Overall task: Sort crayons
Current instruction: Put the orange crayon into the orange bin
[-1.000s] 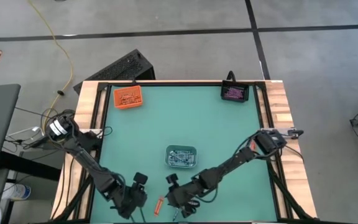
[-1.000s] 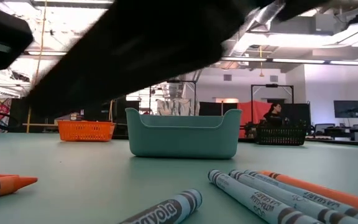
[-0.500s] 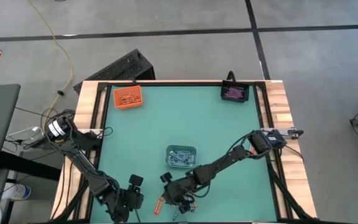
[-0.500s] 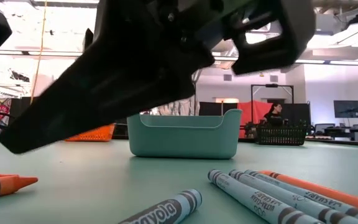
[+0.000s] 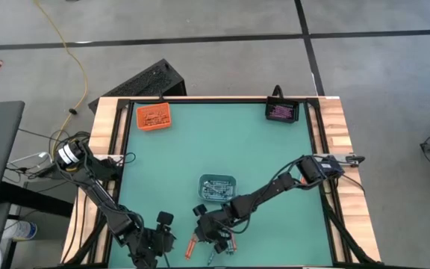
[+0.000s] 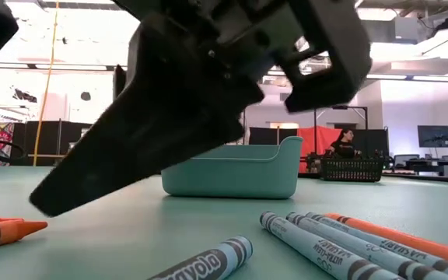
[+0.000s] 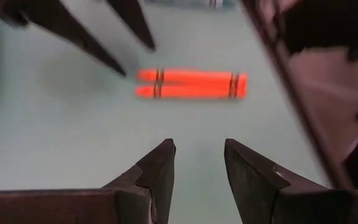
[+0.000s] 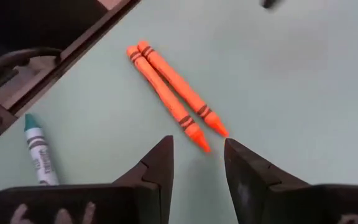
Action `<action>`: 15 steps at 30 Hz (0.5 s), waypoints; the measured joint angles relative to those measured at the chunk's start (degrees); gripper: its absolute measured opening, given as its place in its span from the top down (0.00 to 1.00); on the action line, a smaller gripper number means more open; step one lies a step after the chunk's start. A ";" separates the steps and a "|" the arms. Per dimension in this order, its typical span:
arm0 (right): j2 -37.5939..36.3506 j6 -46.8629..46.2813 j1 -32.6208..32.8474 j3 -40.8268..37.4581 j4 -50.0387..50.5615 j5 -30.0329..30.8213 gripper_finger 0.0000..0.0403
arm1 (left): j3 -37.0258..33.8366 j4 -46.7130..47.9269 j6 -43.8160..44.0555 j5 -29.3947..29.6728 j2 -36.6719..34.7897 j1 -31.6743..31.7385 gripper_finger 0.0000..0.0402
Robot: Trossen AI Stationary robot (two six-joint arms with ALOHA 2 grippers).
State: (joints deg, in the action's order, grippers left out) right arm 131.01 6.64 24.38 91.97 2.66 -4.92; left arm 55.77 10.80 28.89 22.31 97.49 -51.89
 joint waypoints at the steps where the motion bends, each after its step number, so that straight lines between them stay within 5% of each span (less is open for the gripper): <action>1: -0.33 -0.61 0.21 0.00 0.78 0.58 0.68 | 0.00 -1.59 0.55 0.44 0.00 0.12 0.68; 15: -9.03 -8.12 8.21 0.04 19.83 13.33 0.75 | 0.00 -5.67 18.05 2.79 0.83 4.11 0.68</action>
State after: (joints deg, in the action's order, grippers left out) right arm 121.98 -1.48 32.59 92.01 22.49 8.40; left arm 55.77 5.14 46.94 25.10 98.33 -47.78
